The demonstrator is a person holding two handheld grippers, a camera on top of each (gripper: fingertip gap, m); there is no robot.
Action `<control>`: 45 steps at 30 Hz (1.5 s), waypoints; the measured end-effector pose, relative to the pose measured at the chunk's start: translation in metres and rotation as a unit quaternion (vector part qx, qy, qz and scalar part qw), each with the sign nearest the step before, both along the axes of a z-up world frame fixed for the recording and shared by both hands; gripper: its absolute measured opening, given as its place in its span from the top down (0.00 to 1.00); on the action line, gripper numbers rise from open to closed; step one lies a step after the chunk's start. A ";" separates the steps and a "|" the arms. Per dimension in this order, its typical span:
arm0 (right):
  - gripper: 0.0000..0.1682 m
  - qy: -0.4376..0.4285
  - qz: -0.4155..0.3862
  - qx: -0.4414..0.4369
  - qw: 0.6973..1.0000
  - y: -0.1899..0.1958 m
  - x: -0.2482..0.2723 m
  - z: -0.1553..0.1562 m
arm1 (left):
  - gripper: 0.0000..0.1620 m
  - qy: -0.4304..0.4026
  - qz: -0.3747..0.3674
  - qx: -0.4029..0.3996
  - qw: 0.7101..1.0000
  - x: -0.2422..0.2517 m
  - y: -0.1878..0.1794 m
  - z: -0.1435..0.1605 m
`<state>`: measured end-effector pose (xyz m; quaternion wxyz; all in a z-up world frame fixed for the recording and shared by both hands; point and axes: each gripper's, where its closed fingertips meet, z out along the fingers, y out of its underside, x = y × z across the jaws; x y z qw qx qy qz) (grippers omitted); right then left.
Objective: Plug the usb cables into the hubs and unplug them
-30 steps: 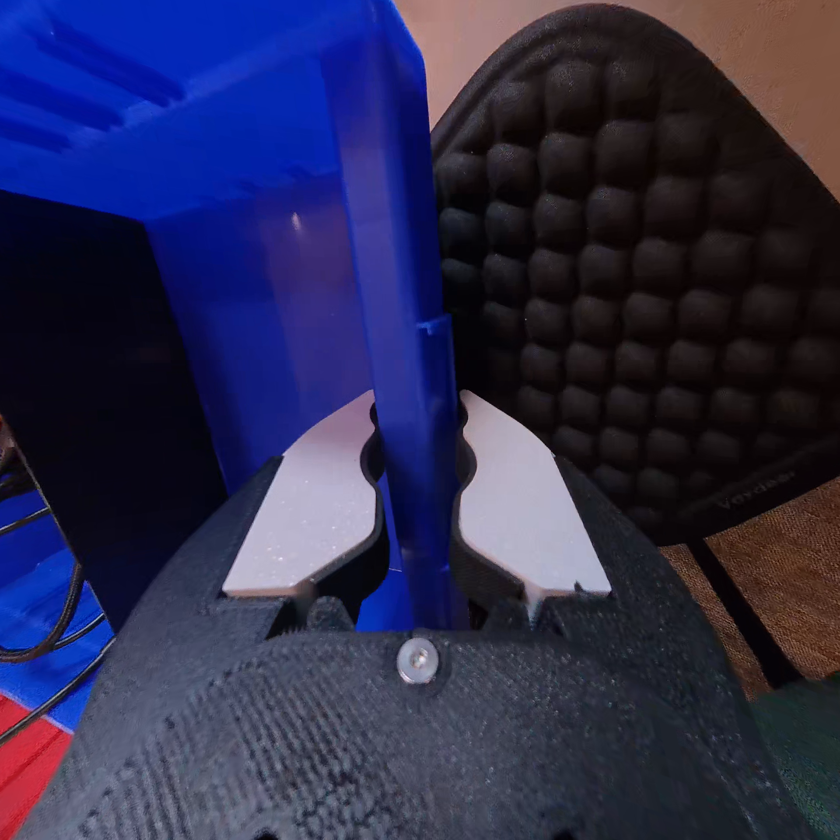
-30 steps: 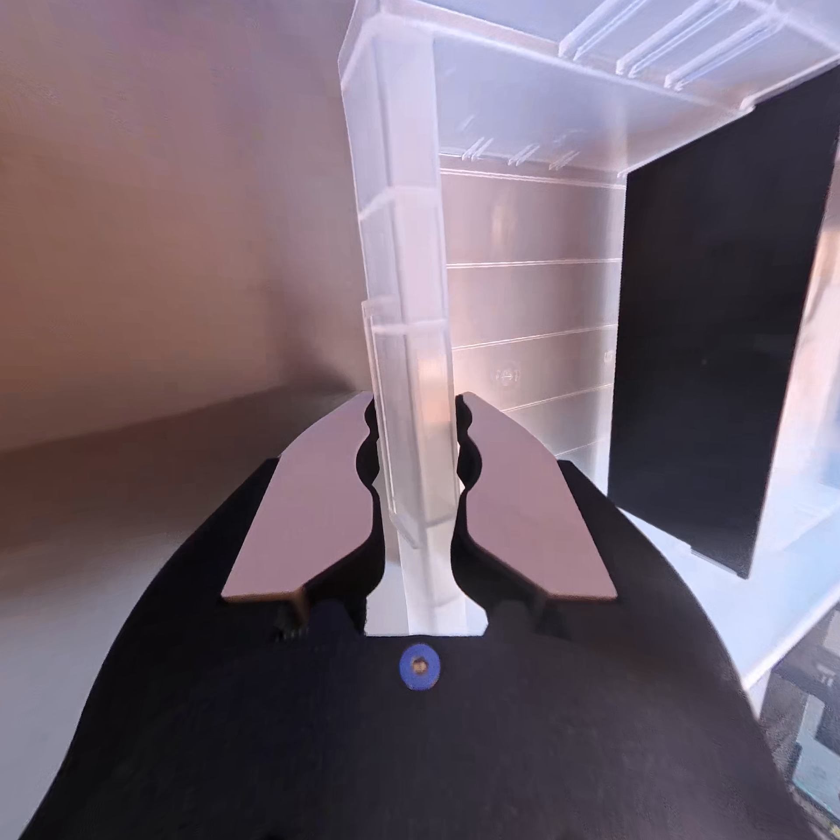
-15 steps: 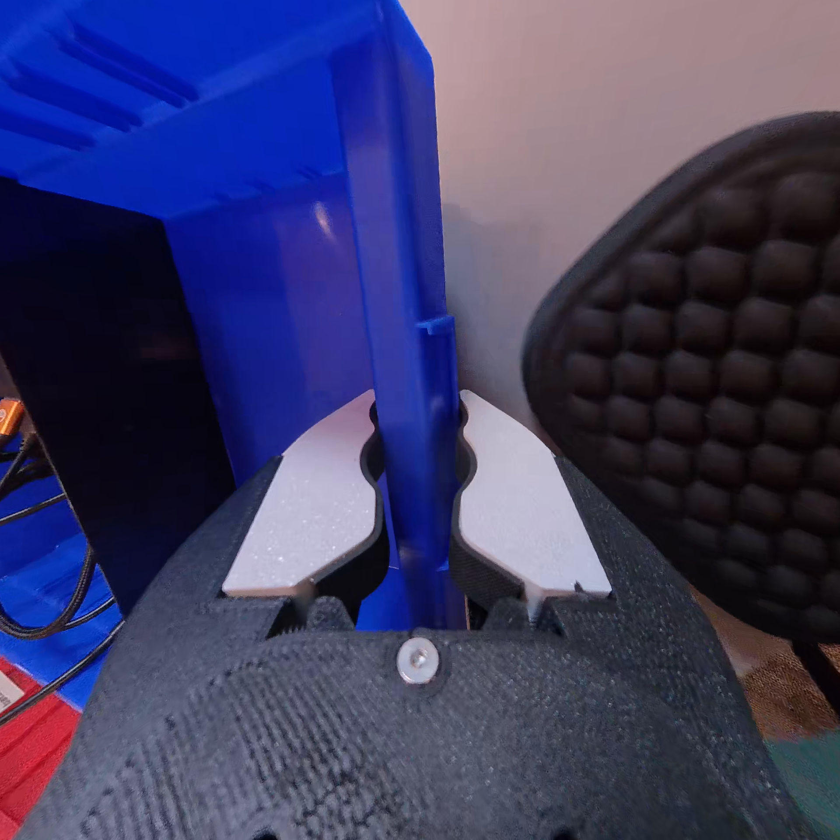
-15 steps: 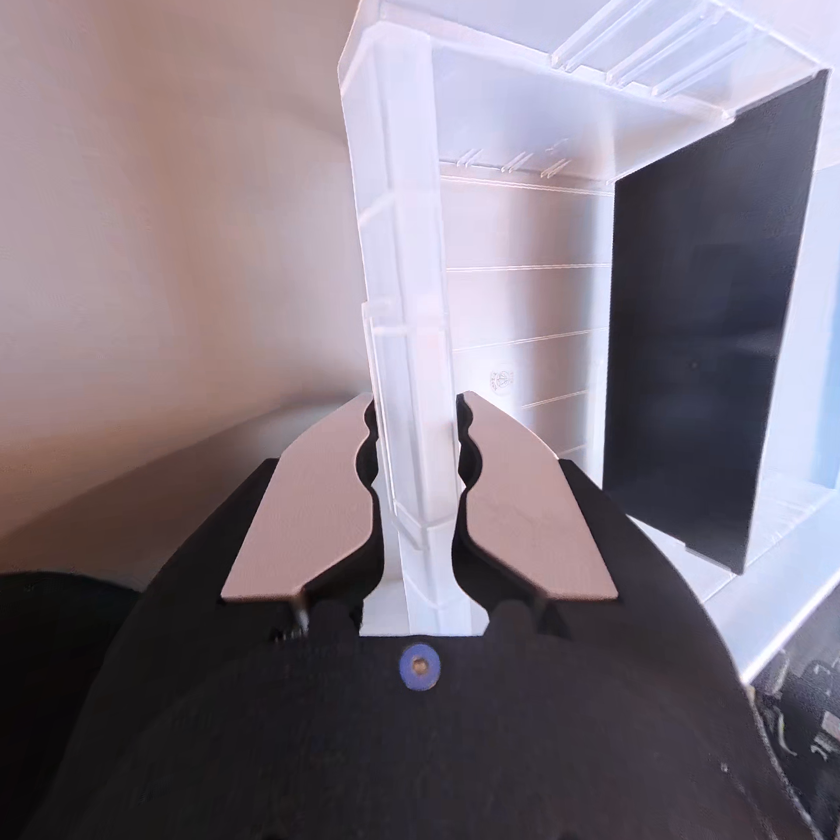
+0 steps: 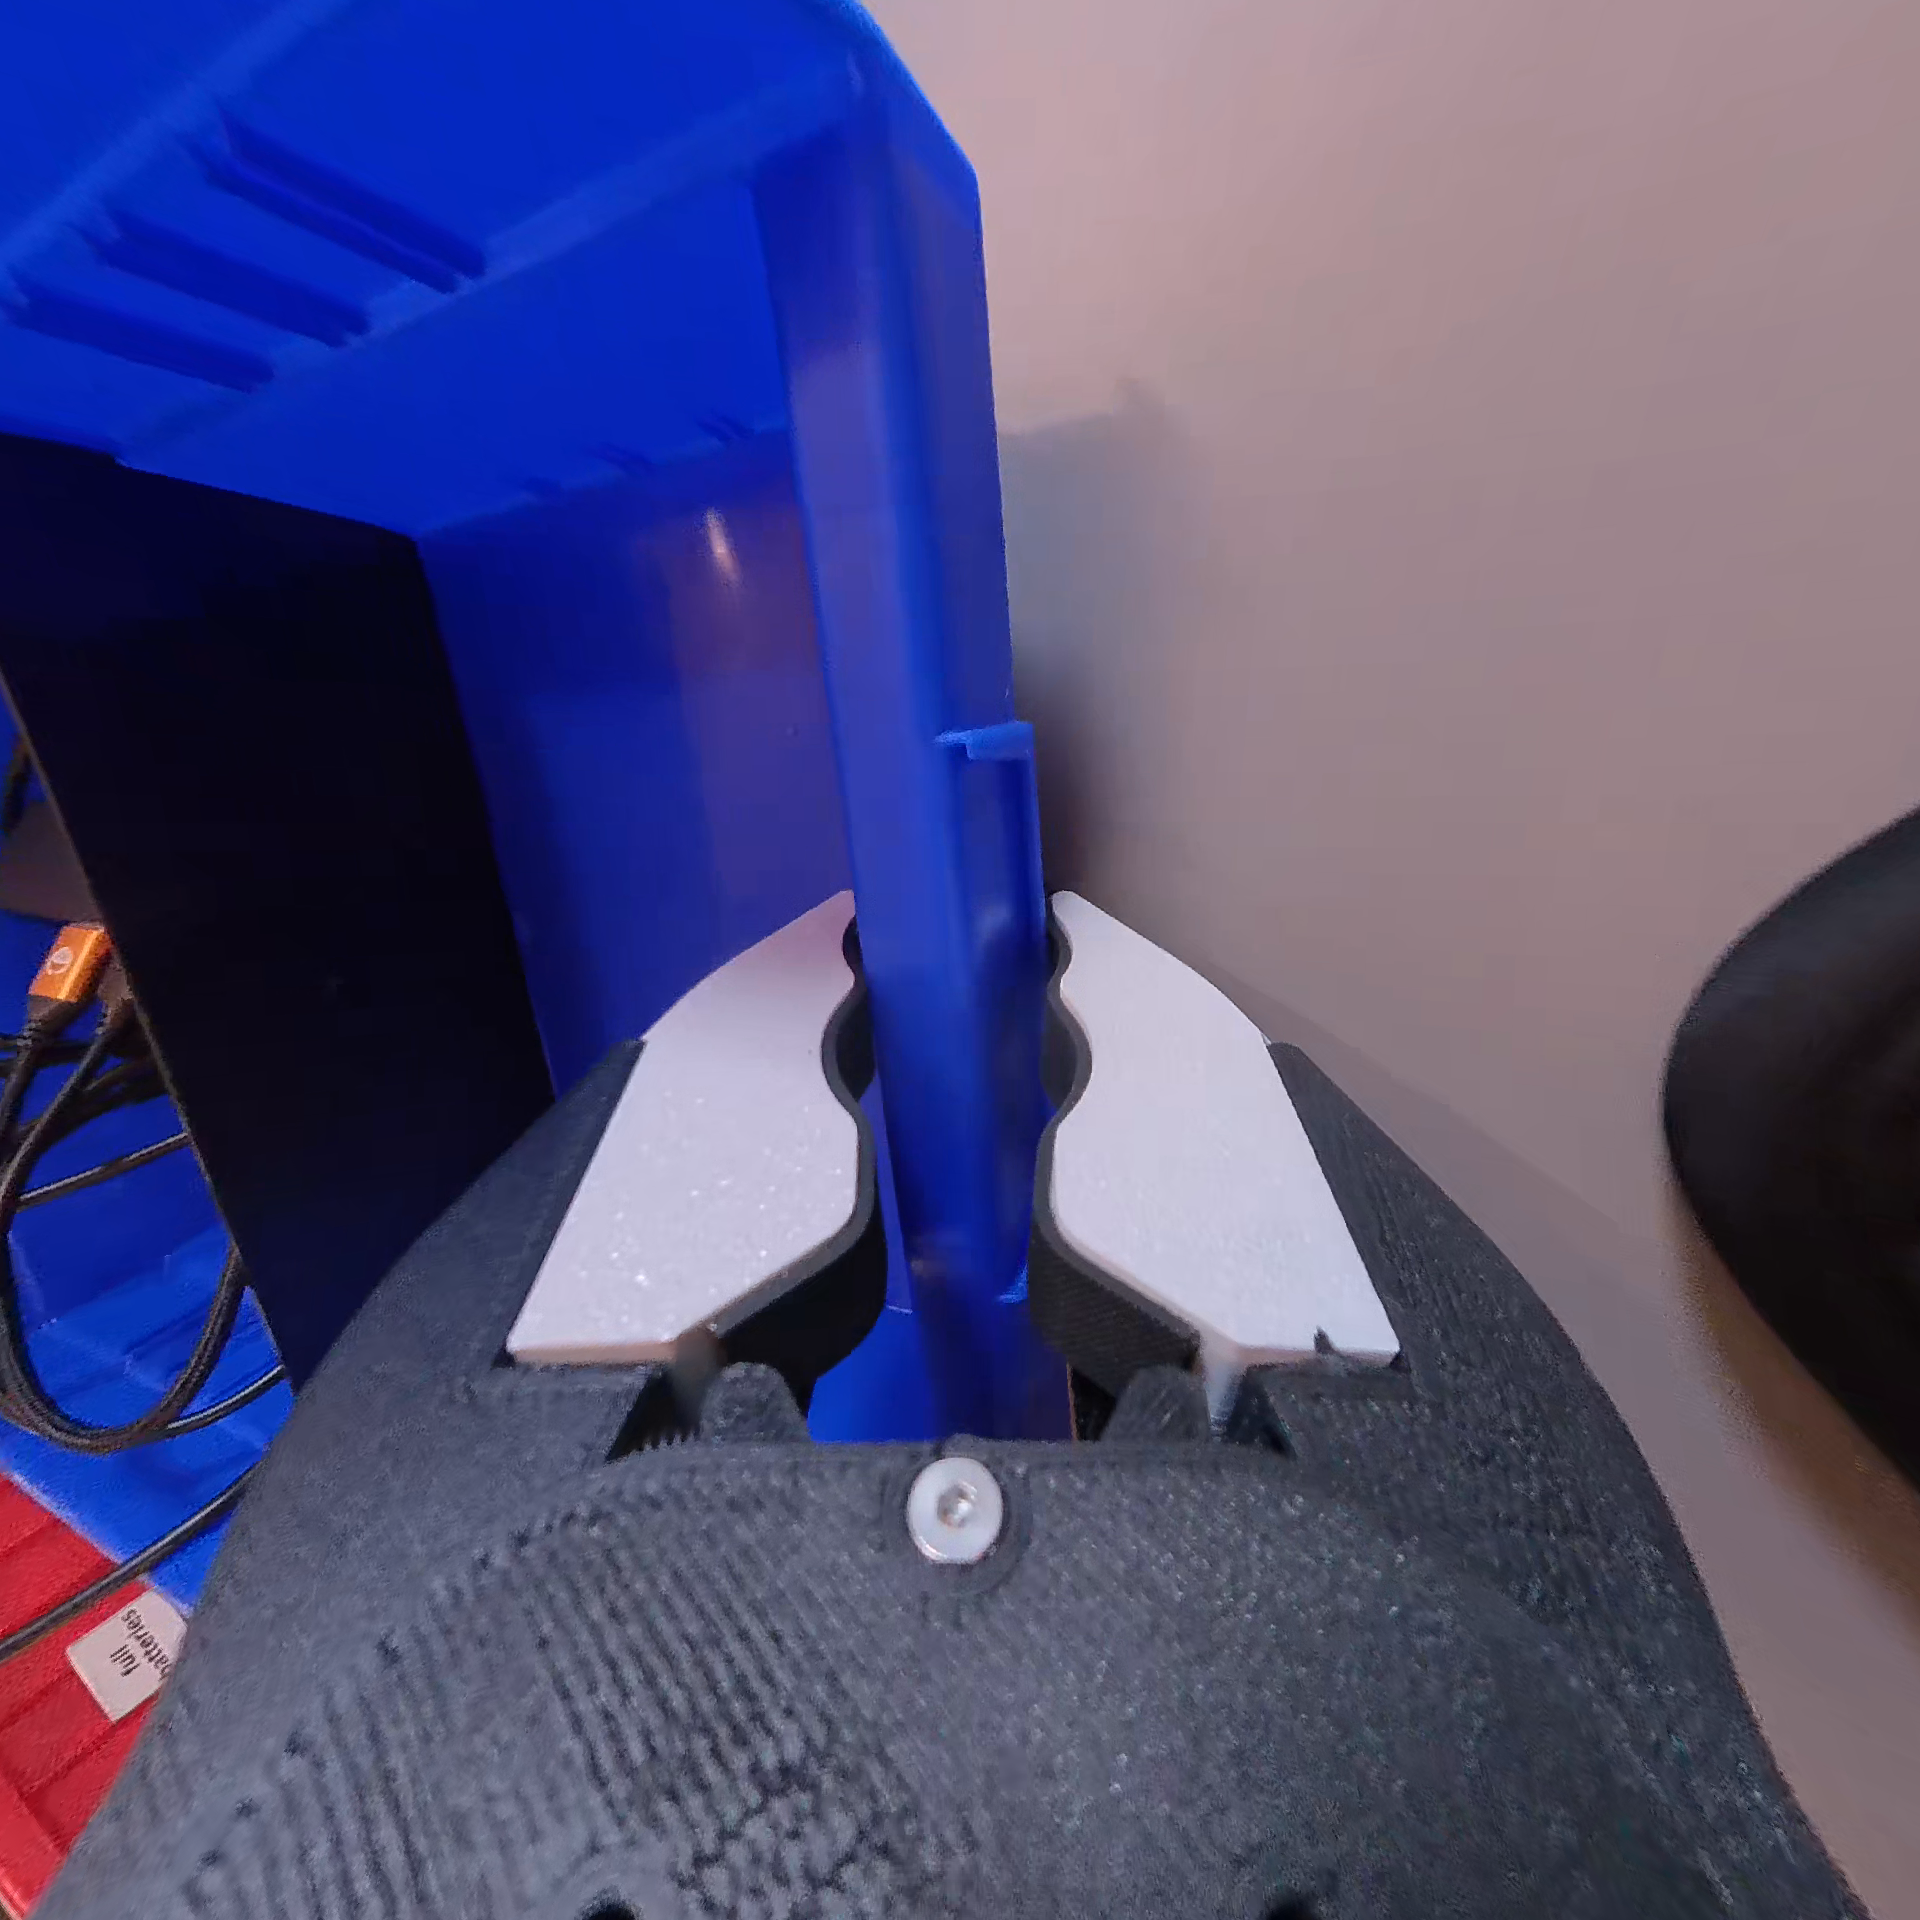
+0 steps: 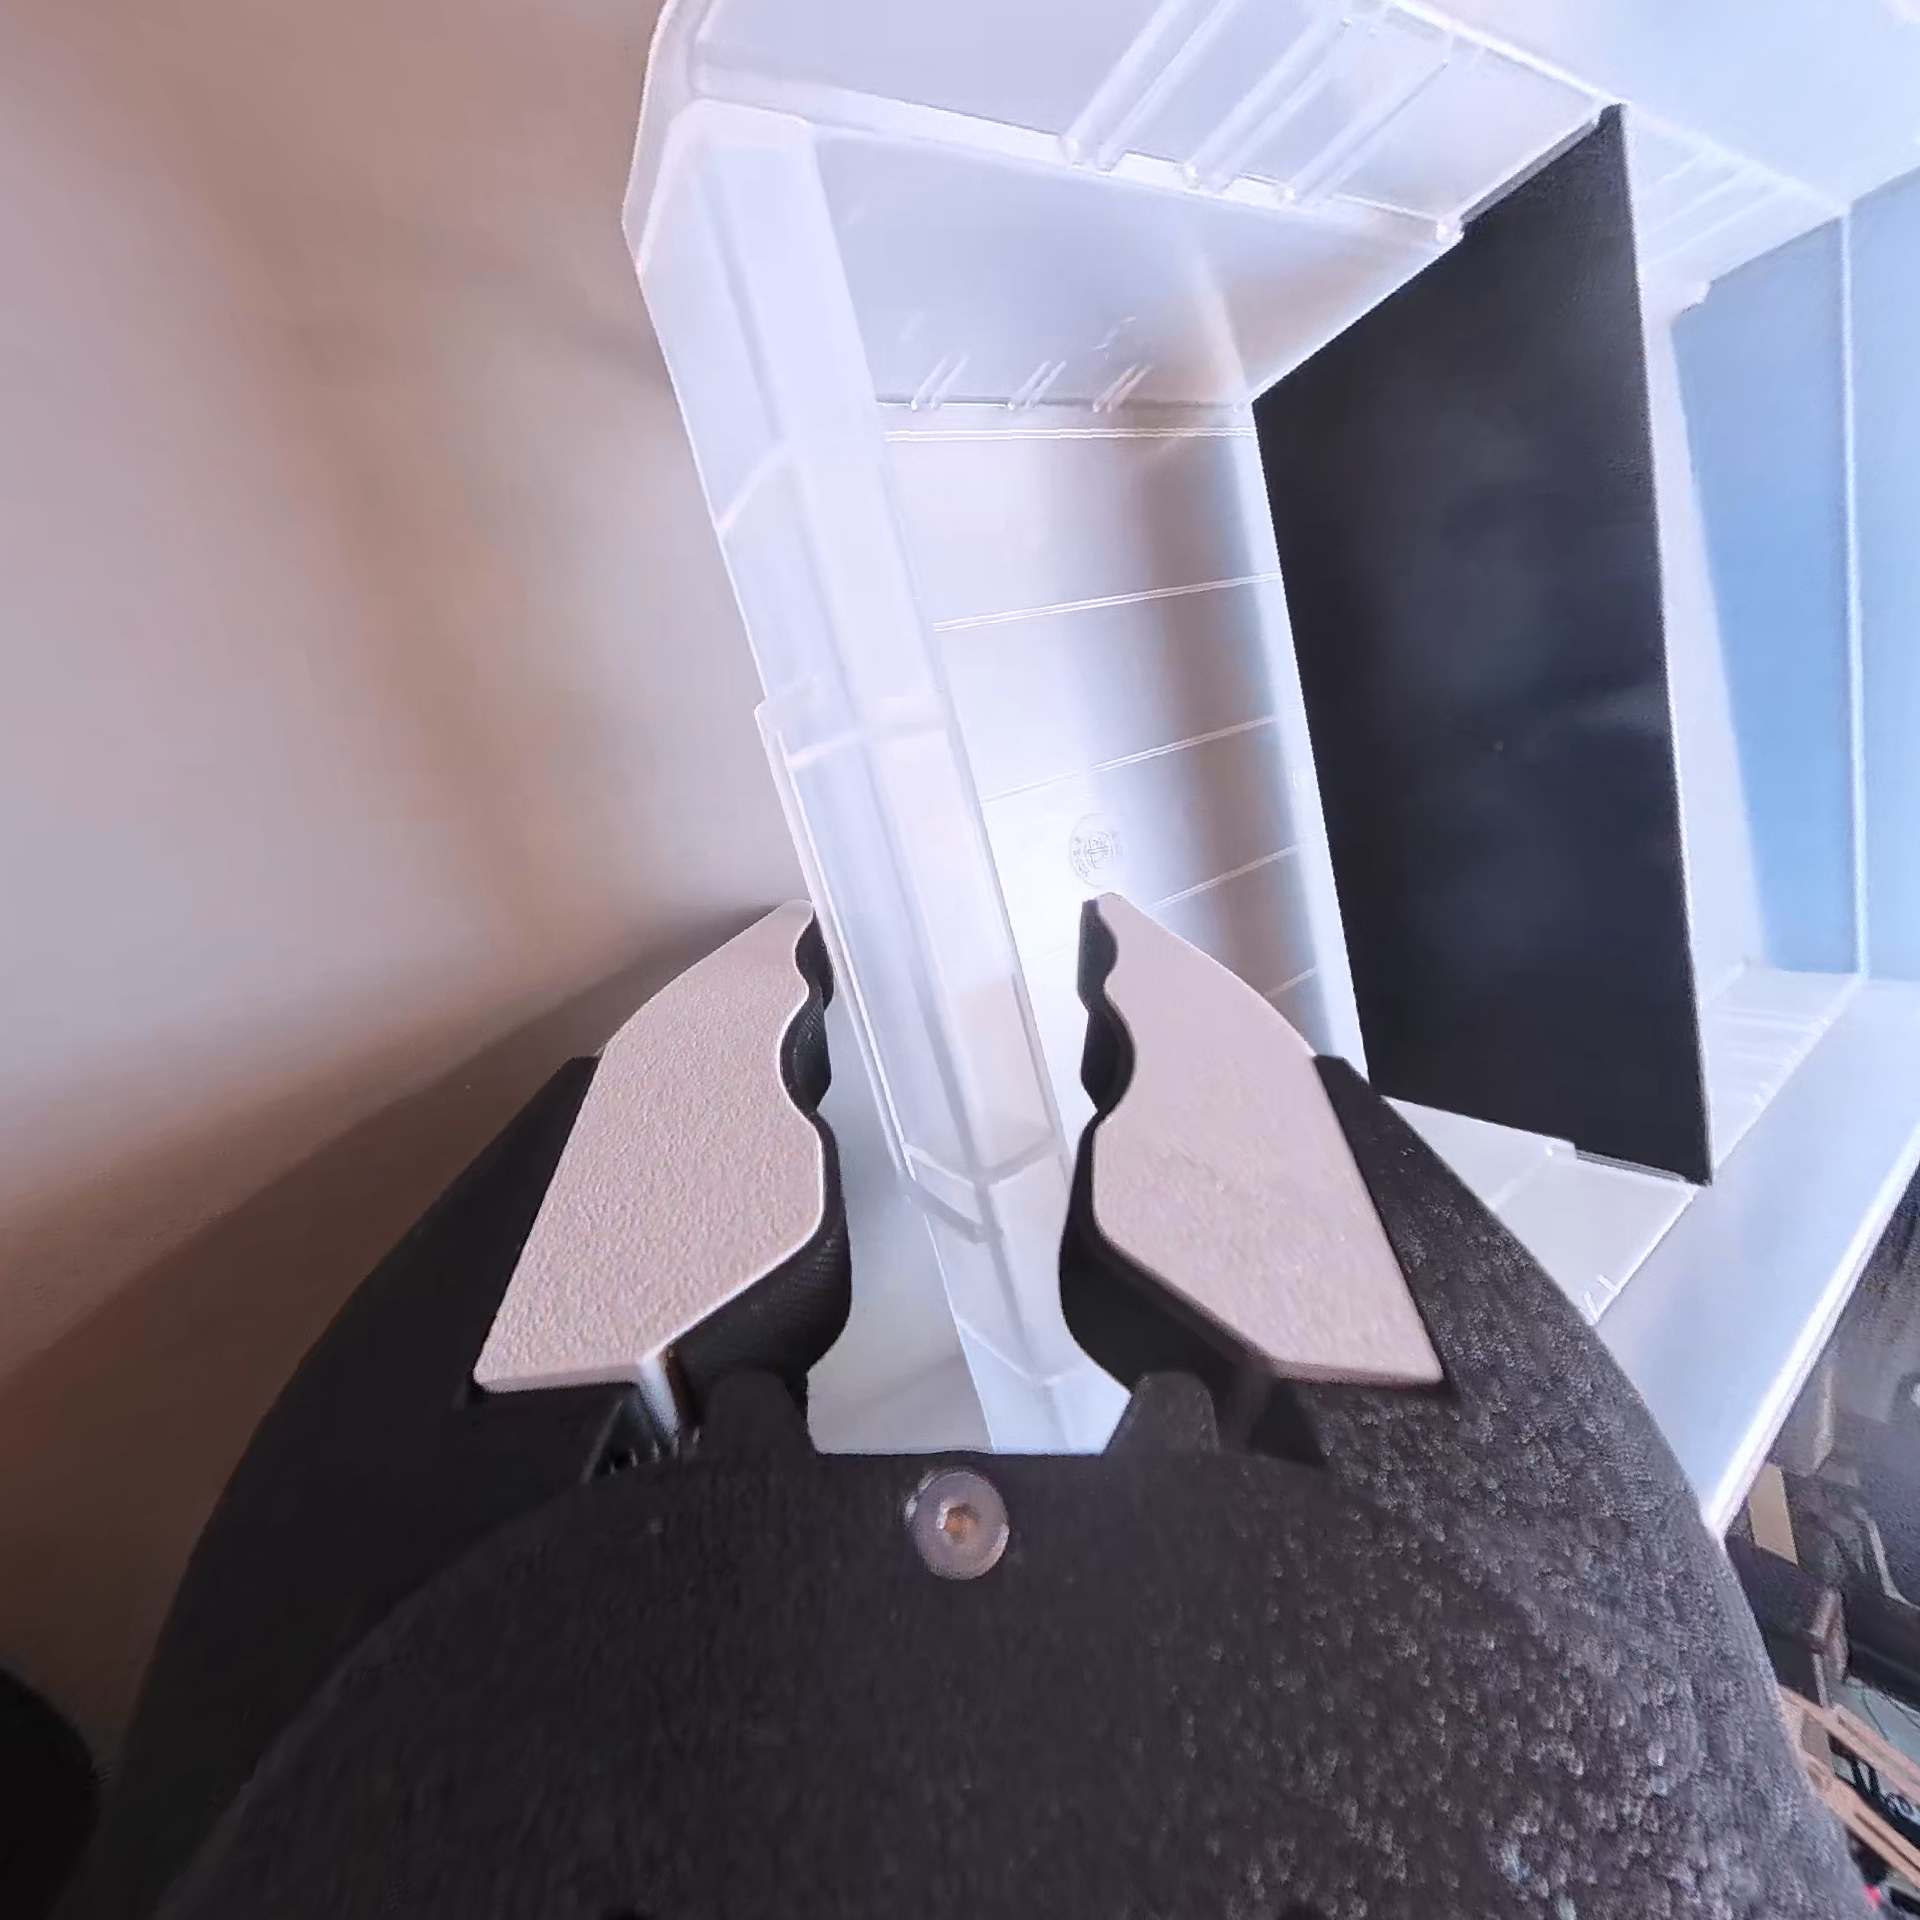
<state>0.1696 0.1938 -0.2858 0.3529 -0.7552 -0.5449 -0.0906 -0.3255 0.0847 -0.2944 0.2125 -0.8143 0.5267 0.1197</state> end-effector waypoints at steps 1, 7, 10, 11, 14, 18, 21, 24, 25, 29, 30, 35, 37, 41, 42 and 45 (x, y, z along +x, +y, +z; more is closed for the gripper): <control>0.72 0.002 -0.001 -0.001 1.000 0.000 -0.001 0.000 | 0.82 -0.002 0.002 0.006 1.000 -0.001 0.004 0.000; 0.77 -0.013 0.001 -0.010 1.000 0.007 -0.003 -0.002 | 0.82 -0.014 0.023 0.005 1.000 -0.003 0.013 0.000; 0.78 -0.013 -0.003 -0.006 1.000 0.015 0.001 -0.001 | 0.82 -0.018 0.031 0.001 0.999 -0.004 0.013 0.000; 0.78 -0.012 -0.003 -0.006 1.000 0.017 0.002 -0.001 | 0.82 -0.021 0.034 0.000 0.999 -0.004 0.013 0.000; 0.78 -0.013 -0.001 -0.006 1.000 0.019 0.005 -0.002 | 0.82 -0.027 0.049 -0.005 0.998 -0.005 0.013 -0.001; 0.78 -0.015 0.001 -0.001 1.000 0.021 0.006 -0.001 | 0.82 -0.037 0.059 -0.003 0.998 -0.008 0.014 -0.001; 0.78 -0.021 0.006 0.000 1.000 0.023 0.008 -0.001 | 0.82 -0.037 0.061 0.004 0.997 -0.011 0.017 0.000; 0.76 -0.002 0.005 0.003 1.000 0.022 0.008 0.003 | 0.81 -0.029 0.053 0.044 0.997 -0.014 0.022 0.002; 0.75 0.027 0.005 0.006 1.000 0.020 0.004 0.010 | 0.80 -0.040 0.052 0.060 0.996 -0.012 0.023 0.003; 0.75 0.191 0.008 0.014 0.981 0.003 -0.027 0.058 | 0.79 -0.176 0.055 0.138 0.973 0.013 0.026 0.032; 0.75 0.223 0.006 0.025 0.975 0.001 -0.035 0.071 | 0.79 -0.204 0.057 0.161 0.964 0.018 0.029 0.043; 0.74 0.399 -0.014 0.076 0.914 0.001 -0.067 0.136 | 0.84 -0.328 0.074 0.268 0.903 0.039 0.041 0.098; 0.74 0.450 -0.031 0.098 0.887 0.003 -0.072 0.150 | 0.90 -0.395 0.101 0.305 0.860 0.035 0.044 0.122; 0.77 0.481 -0.063 0.171 0.858 0.009 -0.061 0.154 | 0.99 -0.479 0.174 0.354 0.784 0.003 0.044 0.149; 0.79 0.485 -0.071 0.179 0.853 0.010 -0.057 0.154 | 1.00 -0.487 0.187 0.366 0.771 -0.004 0.043 0.153; 0.98 0.507 -0.085 0.198 0.834 0.009 -0.042 0.161 | 1.00 -0.492 0.227 0.394 0.742 -0.025 0.047 0.165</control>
